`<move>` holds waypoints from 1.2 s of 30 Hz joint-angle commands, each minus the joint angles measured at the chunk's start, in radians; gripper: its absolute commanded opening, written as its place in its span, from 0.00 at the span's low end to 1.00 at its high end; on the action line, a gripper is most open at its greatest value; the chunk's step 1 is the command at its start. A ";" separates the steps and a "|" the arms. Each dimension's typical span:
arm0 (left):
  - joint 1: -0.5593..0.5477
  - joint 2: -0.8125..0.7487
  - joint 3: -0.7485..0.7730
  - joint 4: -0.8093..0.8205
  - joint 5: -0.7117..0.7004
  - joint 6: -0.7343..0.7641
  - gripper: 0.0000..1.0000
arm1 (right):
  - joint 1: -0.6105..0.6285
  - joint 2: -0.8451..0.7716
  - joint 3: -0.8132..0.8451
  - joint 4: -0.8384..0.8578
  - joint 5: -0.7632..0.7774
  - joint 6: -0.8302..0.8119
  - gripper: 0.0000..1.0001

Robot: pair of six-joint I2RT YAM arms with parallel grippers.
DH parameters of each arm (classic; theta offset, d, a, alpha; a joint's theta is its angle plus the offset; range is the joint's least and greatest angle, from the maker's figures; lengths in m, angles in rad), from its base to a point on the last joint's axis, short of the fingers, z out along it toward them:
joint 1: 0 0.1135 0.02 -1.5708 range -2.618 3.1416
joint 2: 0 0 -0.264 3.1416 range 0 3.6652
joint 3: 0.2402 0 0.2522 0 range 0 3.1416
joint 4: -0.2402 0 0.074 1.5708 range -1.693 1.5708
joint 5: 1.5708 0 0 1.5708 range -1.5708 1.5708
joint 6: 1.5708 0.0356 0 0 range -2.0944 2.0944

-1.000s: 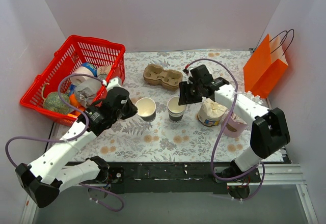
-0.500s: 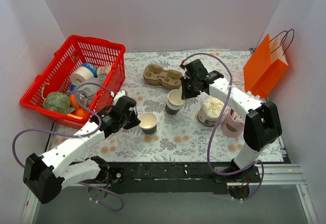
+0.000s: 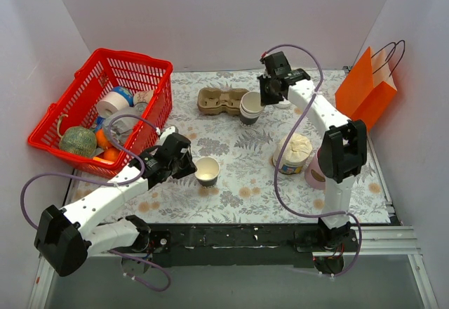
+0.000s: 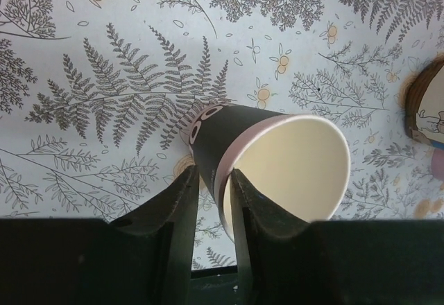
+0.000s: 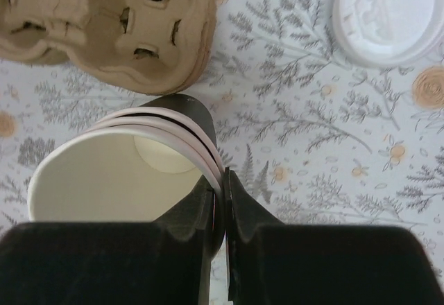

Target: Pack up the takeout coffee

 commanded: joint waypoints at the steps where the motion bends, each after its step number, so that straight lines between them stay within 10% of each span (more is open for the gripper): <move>1: -0.004 -0.011 0.027 -0.004 0.005 0.019 0.26 | -0.050 0.088 0.160 -0.023 0.010 -0.012 0.08; 6: -0.002 -0.016 0.059 -0.004 0.043 0.037 0.47 | -0.096 0.186 0.261 -0.017 -0.019 -0.024 0.08; 11: -0.002 -0.058 0.086 0.007 0.077 0.050 0.98 | -0.143 0.220 0.275 -0.001 -0.042 -0.018 0.08; 24: -0.002 -0.132 0.159 -0.055 0.002 0.048 0.98 | -0.151 0.217 0.289 -0.010 0.070 -0.030 0.13; 36: -0.002 -0.147 0.161 -0.053 0.002 0.045 0.98 | -0.168 0.185 0.332 -0.018 -0.059 -0.051 0.55</move>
